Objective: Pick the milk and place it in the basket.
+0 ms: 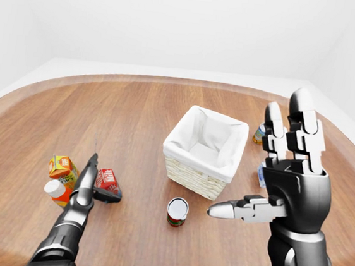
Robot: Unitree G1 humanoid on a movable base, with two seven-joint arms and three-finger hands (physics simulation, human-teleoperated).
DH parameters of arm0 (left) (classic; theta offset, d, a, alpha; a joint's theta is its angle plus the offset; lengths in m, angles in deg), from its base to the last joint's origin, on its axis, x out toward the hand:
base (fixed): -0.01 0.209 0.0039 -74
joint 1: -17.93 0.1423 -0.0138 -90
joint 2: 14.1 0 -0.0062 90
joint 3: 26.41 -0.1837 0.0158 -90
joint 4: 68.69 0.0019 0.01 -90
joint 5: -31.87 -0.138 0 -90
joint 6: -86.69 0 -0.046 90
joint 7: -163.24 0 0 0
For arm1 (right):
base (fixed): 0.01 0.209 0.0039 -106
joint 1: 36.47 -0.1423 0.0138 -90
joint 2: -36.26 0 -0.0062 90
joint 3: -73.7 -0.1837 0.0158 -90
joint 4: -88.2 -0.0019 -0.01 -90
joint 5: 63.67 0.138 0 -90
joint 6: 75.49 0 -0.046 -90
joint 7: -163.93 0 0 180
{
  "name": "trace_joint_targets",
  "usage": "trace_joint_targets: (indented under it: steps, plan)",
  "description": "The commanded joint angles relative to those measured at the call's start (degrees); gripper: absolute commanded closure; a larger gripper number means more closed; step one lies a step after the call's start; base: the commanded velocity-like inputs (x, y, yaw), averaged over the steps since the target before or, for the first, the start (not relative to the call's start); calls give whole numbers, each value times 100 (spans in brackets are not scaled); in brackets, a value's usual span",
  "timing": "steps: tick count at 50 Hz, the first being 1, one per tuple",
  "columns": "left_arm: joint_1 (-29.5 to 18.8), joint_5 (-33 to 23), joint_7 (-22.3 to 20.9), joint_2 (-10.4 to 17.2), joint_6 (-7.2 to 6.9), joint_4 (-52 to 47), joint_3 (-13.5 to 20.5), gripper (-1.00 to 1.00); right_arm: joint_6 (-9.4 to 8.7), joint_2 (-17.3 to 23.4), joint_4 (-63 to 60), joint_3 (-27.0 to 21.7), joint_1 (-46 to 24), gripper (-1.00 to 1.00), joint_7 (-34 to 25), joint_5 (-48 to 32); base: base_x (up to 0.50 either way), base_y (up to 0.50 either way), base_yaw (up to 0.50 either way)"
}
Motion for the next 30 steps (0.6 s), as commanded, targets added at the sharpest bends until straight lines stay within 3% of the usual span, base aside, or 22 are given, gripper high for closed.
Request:
trace_joint_targets:
  steps: [1, 3, 4, 5, 19, 30]
  plan:
    - [-271, -85, 162, 7, 0, 953, -205, -100, 0, -7, -19, -57, -42, -100, 14, 19, 0, 0, 0]
    - [-272, -204, 245, 22, 0, 1050, -272, -100, 0, -9, -53, -92, -56, -100, 5, 55, 0, 0, 0]
    - [-274, -21, 69, -13, 0, 1031, -190, -100, 0, -9, -61, -102, -60, -100, 6, 60, 0, 0, 0]
    - [-274, 91, -128, -21, 0, 1001, -166, 97, 0, -9, -55, -114, -64, -100, 7, 61, 0, 0, 0]
    - [-109, 230, -448, -62, 0, 271, -117, 100, 0, -12, -77, -130, -111, -100, 16, 72, 0, 0, 0]
    - [-251, -1, -25, 26, 0, 501, -154, 100, 0, -13, -31, -58, -74, -100, 22, 39, 0, 0, 0]
